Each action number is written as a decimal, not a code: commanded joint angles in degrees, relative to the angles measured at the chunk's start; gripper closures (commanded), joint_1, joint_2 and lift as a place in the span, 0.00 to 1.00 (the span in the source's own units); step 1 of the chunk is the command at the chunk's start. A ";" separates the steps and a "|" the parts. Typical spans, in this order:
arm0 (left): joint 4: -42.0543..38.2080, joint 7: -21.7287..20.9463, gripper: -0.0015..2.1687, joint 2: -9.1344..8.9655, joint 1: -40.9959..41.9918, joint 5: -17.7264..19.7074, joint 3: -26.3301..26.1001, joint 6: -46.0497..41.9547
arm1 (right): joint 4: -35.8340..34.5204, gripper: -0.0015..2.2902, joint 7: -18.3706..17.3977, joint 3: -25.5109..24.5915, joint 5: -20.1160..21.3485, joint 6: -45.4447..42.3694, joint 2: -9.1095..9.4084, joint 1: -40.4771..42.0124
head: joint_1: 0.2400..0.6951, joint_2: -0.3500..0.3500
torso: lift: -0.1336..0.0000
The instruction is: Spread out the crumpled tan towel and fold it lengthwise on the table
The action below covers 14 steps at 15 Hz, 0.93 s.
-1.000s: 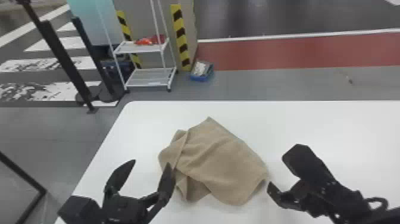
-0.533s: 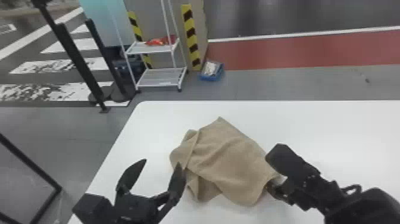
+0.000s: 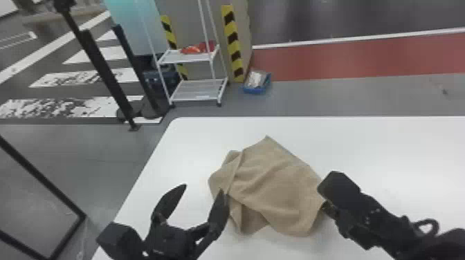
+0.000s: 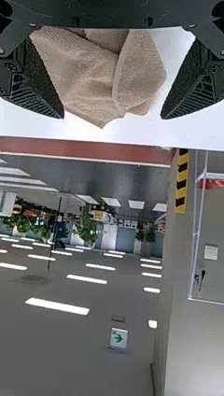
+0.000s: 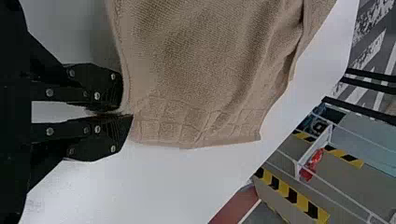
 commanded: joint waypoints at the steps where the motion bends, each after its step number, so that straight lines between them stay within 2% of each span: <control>1: -0.95 -1.49 0.06 0.00 0.02 -0.01 -0.39 3.37 | -4.69 0.94 -0.01 -3.04 -0.39 -0.92 -0.19 3.23 | 1.00 0.89 | 0.07; 3: -1.39 -4.13 0.06 0.00 -0.42 -0.10 -0.48 8.81 | -10.49 0.94 0.34 -6.73 -0.48 -0.92 -0.28 7.54 | 1.00 0.87 | 0.07; 5: -1.39 -6.50 0.07 -0.17 -2.09 -0.89 -0.57 17.43 | -15.94 0.94 0.87 -9.10 -0.22 -0.05 -1.16 12.37 | 1.00 0.79 | 0.07; 7: 0.11 -7.20 0.07 -0.44 -3.94 -1.15 -1.36 20.06 | -19.54 0.94 0.87 -10.16 -0.22 0.31 -1.86 17.38 | 1.00 0.73 | 0.07; 9: 0.90 -6.67 0.07 -0.44 -5.52 -2.03 -2.33 21.82 | -21.04 0.94 0.34 -10.25 -0.22 -0.05 -2.48 20.37 | 1.00 0.68 | 0.07; 13: 2.83 -5.88 0.07 -0.44 -9.39 -3.35 -4.87 24.11 | -21.74 0.94 -0.19 -9.81 -0.22 0.66 -3.01 21.95 | 1.00 0.66 | 0.07; 14: 3.71 -5.27 0.07 -0.44 -10.97 -4.14 -6.02 27.62 | -21.65 0.94 -0.27 -9.63 -0.30 0.66 -3.01 21.95 | 1.00 0.65 | 0.07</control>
